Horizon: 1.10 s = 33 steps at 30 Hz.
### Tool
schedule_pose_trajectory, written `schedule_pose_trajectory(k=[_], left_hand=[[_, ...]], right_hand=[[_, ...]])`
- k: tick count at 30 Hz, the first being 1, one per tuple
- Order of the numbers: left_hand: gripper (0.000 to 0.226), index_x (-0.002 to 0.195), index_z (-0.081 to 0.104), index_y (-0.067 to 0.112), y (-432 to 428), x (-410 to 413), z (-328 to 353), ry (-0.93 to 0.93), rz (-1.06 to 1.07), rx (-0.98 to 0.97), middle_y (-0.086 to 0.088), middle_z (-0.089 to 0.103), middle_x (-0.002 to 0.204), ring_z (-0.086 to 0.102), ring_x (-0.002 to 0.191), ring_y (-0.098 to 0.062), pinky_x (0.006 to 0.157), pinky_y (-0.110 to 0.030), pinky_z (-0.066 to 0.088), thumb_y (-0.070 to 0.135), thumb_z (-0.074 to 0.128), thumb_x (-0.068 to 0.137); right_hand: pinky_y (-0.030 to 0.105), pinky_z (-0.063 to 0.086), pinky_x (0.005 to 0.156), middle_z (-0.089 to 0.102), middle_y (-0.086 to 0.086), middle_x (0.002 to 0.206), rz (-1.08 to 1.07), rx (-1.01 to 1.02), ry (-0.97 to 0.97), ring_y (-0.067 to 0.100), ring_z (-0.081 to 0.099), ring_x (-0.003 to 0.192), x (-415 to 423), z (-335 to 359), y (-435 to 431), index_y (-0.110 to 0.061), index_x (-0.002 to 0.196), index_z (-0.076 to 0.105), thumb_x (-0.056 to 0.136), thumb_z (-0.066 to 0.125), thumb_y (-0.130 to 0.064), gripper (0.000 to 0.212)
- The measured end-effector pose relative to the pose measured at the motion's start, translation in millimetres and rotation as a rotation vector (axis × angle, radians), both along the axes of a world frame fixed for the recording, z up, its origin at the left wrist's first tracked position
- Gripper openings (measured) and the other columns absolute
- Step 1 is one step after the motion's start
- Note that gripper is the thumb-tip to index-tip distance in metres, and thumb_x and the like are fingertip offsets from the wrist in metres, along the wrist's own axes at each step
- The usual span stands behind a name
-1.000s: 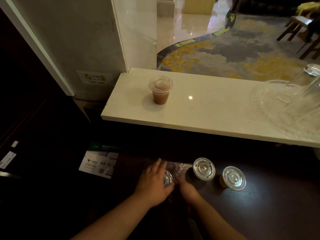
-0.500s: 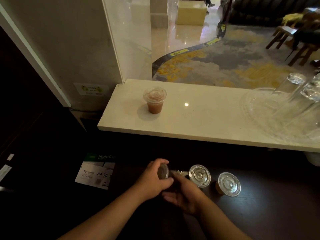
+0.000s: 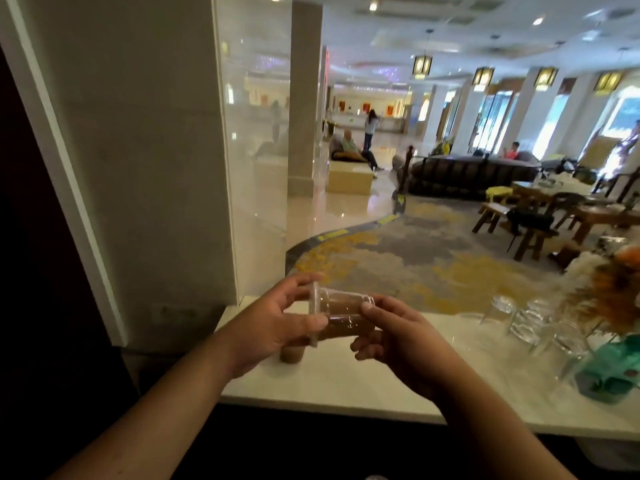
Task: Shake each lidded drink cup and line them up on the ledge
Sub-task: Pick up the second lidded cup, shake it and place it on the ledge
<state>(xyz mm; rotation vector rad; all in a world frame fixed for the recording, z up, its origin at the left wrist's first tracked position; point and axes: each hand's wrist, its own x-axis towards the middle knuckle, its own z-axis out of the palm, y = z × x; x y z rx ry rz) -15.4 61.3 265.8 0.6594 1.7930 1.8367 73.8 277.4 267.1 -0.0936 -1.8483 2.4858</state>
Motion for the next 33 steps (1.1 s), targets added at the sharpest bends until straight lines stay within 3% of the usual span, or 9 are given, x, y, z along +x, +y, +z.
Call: schedule_pose_trajectory(k=[6, 9, 14, 18, 20, 24, 27, 30, 33], left_hand=[[0.064, 0.139, 0.055, 0.036, 6.7, 1.8, 80.4, 0.157, -0.021, -0.03, -0.012, 0.07, 0.125, 0.077, 0.086, -0.03, 0.077, -0.041, 0.066, 0.056, 0.074, 0.081], [0.07, 0.142, 0.05, 0.041, 6.4, 3.0, 99.3, 0.213, -0.057, 0.019, -0.007, 0.063, 0.136, 0.077, 0.104, -0.027, 0.084, -0.038, 0.065, 0.03, 0.086, 0.084], [0.058, 0.137, 0.055, 0.044, 11.2, 8.8, 119.6, 0.193, -0.031, -0.001, -0.006, 0.063, 0.132, 0.076, 0.104, -0.035, 0.09, -0.047, 0.065, 0.059, 0.069, 0.083], [0.06, 0.134, 0.058, 0.047, 13.5, 10.2, 123.6, 0.263, -0.049, 0.058, -0.002, 0.061, 0.138, 0.074, 0.112, -0.028, 0.094, -0.05, 0.063, 0.036, 0.08, 0.079], [0.059, 0.136, 0.055, 0.048, 16.1, 12.0, 122.9, 0.245, -0.047, 0.055, 0.001, 0.06, 0.14, 0.072, 0.115, -0.025, 0.099, -0.049, 0.061, 0.041, 0.08, 0.082], [0.052, 0.136, 0.059, 0.036, 20.4, 18.9, 115.6, 0.113, -0.028, 0.042, -0.003, 0.065, 0.127, 0.078, 0.099, -0.025, 0.088, -0.045, 0.066, 0.053, 0.064, 0.087], [0.059, 0.139, 0.059, 0.03, 24.9, 23.5, 91.0, -0.089, -0.019, 0.242, -0.015, 0.064, 0.136, 0.074, 0.113, -0.036, 0.097, -0.055, 0.059, 0.041, 0.077, 0.084], [0.066, 0.141, 0.06, 0.019, 37.9, 35.1, 57.4, -0.489, 0.027, 0.484, -0.026, 0.06, 0.145, 0.062, 0.129, -0.048, 0.108, -0.058, 0.052, 0.054, 0.073, 0.086], [0.075, 0.133, 0.068, 0.011, 51.3, 54.3, 33.2, -0.728, 0.024, 0.536, -0.026, 0.068, 0.136, 0.073, 0.102, -0.041, 0.09, -0.045, 0.059, 0.071, 0.058, 0.088]], right_hand=[[0.043, 0.059, 0.08, 0.067, 0.022, 0.119, 0.04, 0.06, 0.22, 0.036, 0.066, 0.093, 3.3, 80.7, 8.5, -0.006, 0.133, 0.056, 0.087, 0.067, -0.007, 0.047], [0.041, 0.06, 0.073, 0.067, 0.026, 0.115, 0.009, 0.107, 0.185, 0.036, 0.065, 0.081, 7.9, 100.6, 7.0, -0.007, 0.13, 0.06, 0.09, 0.069, -0.024, 0.044], [0.044, 0.057, 0.087, 0.062, 0.029, 0.128, 0.024, 0.116, 0.265, 0.037, 0.068, 0.103, 13.0, 113.9, 10.7, -0.011, 0.133, 0.059, 0.088, 0.07, -0.006, 0.046], [0.043, 0.058, 0.08, 0.066, 0.028, 0.12, 0.004, 0.072, 0.209, 0.037, 0.067, 0.087, 13.5, 115.2, 10.7, -0.007, 0.131, 0.061, 0.091, 0.068, -0.022, 0.043], [0.042, 0.06, 0.081, 0.065, 0.03, 0.121, 0.0, 0.096, 0.206, 0.038, 0.067, 0.091, 14.1, 115.0, 12.2, -0.005, 0.131, 0.061, 0.09, 0.067, -0.016, 0.042], [0.044, 0.059, 0.087, 0.062, 0.027, 0.129, 0.033, 0.108, 0.232, 0.039, 0.067, 0.108, 15.3, 103.8, 14.1, -0.009, 0.133, 0.06, 0.09, 0.069, -0.01, 0.044], [0.042, 0.06, 0.078, 0.065, 0.029, 0.119, -0.029, 0.193, 0.176, 0.034, 0.07, 0.094, 13.2, 105.7, 11.6, -0.005, 0.127, 0.061, 0.09, 0.072, -0.019, 0.041], [0.04, 0.061, 0.074, 0.071, 0.02, 0.111, -0.074, 0.55, 0.137, 0.029, 0.072, 0.084, 9.3, 125.3, 7.6, -0.011, 0.128, 0.062, 0.088, 0.074, -0.024, 0.044], [0.025, 0.06, 0.062, 0.07, 0.004, 0.104, -0.051, 1.036, 0.127, 0.016, 0.069, 0.071, 3.2, 146.6, -1.7, -0.024, 0.13, 0.062, 0.09, 0.07, -0.037, 0.043]])
